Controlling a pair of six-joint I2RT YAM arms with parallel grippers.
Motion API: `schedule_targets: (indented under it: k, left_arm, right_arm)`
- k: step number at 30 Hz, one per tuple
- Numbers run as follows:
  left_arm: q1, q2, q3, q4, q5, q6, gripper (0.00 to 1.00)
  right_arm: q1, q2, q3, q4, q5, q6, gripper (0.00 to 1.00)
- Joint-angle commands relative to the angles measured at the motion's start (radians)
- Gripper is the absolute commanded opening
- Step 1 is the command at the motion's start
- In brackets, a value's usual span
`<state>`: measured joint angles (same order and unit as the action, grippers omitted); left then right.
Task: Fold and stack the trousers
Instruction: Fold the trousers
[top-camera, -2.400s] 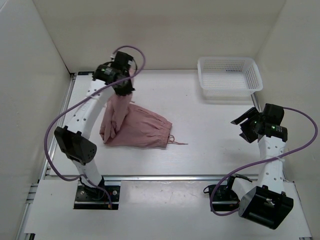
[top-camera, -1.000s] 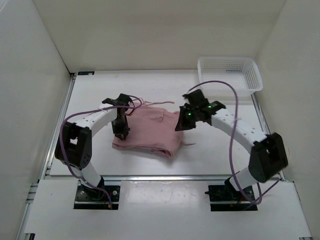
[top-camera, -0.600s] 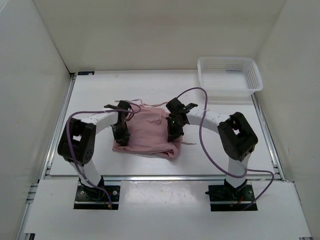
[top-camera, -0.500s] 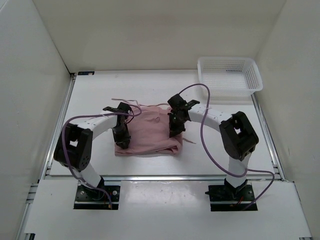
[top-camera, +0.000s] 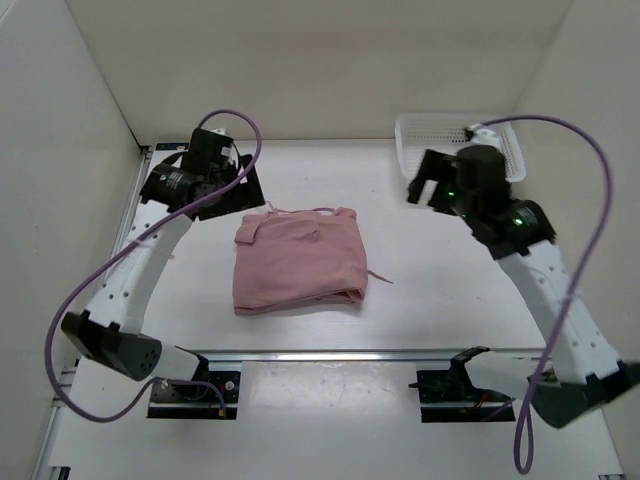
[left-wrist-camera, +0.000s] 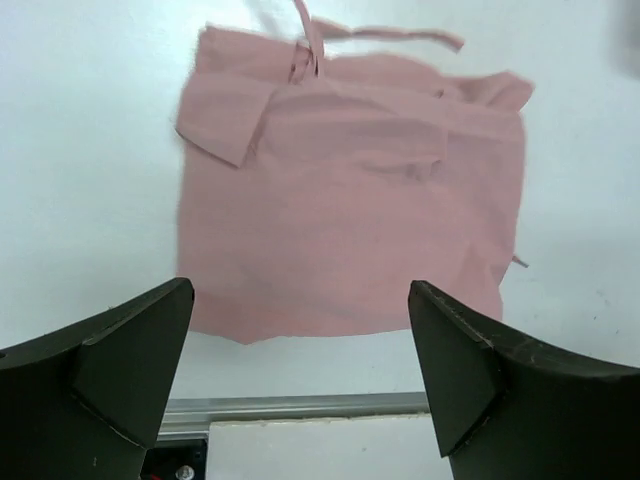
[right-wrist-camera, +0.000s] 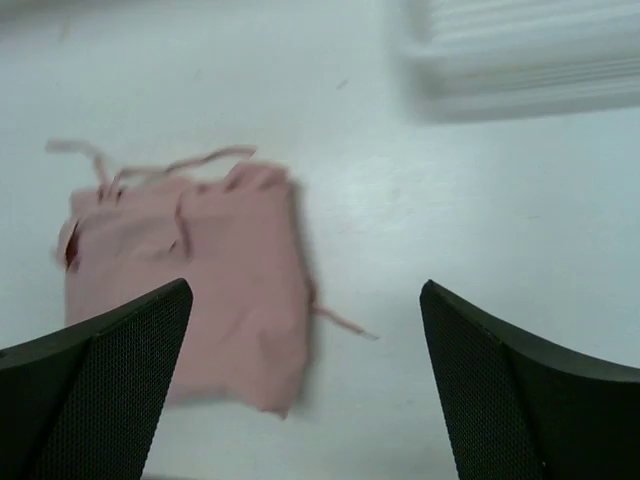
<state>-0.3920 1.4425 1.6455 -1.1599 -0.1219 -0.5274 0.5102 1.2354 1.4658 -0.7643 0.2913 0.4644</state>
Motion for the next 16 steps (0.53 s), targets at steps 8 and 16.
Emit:
schedule_targets:
  k: [8, 16]
  left_arm:
    - [0.033, -0.188, 0.157, -0.090, -0.163, 0.009, 1.00]
    - [0.105, -0.249, 0.175, -0.067, -0.163, 0.029, 1.00]
  right_arm:
    - [-0.309, -0.215, -0.140, -0.167, 0.154, -0.101, 0.99]
    - [-0.411, -0.283, -0.153, -0.178, 0.166, -0.099, 0.99]
